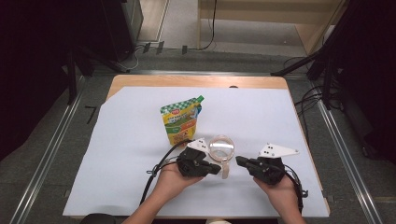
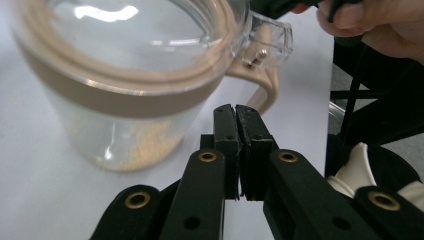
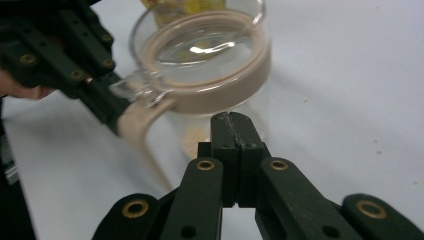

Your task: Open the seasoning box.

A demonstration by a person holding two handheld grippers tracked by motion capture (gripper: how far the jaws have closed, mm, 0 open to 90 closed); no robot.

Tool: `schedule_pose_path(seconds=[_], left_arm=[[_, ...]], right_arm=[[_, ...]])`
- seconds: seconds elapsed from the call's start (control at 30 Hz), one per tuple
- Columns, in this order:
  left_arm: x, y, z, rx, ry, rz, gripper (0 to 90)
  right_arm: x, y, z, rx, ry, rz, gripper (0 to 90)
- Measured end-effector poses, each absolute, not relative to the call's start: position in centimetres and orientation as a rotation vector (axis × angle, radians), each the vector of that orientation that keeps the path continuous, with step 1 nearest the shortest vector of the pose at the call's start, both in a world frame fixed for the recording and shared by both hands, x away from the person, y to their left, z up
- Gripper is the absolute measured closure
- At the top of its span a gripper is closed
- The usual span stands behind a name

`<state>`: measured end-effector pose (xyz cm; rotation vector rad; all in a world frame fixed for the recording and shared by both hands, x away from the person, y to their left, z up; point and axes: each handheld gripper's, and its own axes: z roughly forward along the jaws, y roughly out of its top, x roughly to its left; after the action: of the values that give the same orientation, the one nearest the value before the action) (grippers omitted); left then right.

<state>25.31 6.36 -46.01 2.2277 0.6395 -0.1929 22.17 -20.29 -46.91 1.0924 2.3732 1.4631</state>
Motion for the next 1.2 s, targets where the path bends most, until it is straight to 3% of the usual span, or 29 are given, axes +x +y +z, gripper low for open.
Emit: schedule_pose_path(seconds=[0.33, 0.73, 1.2], left_arm=[[26.2, 8.9, -45.1, 2.179, 0.687, -0.161, 77.0], [26.6, 9.8, -45.0, 2.197, 0.695, -0.141, 57.1], [26.7, 10.4, -45.0, 2.210, 0.669, -0.083, 49.5]], right_arm=[[18.6, -18.1, -46.5, 1.030, 2.437, 1.486, 90.0], [18.3, -15.0, -47.7, 0.981, 2.511, 1.463, 90.0], [19.3, -13.7, -49.0, 1.027, 2.497, 1.404, 90.0]])
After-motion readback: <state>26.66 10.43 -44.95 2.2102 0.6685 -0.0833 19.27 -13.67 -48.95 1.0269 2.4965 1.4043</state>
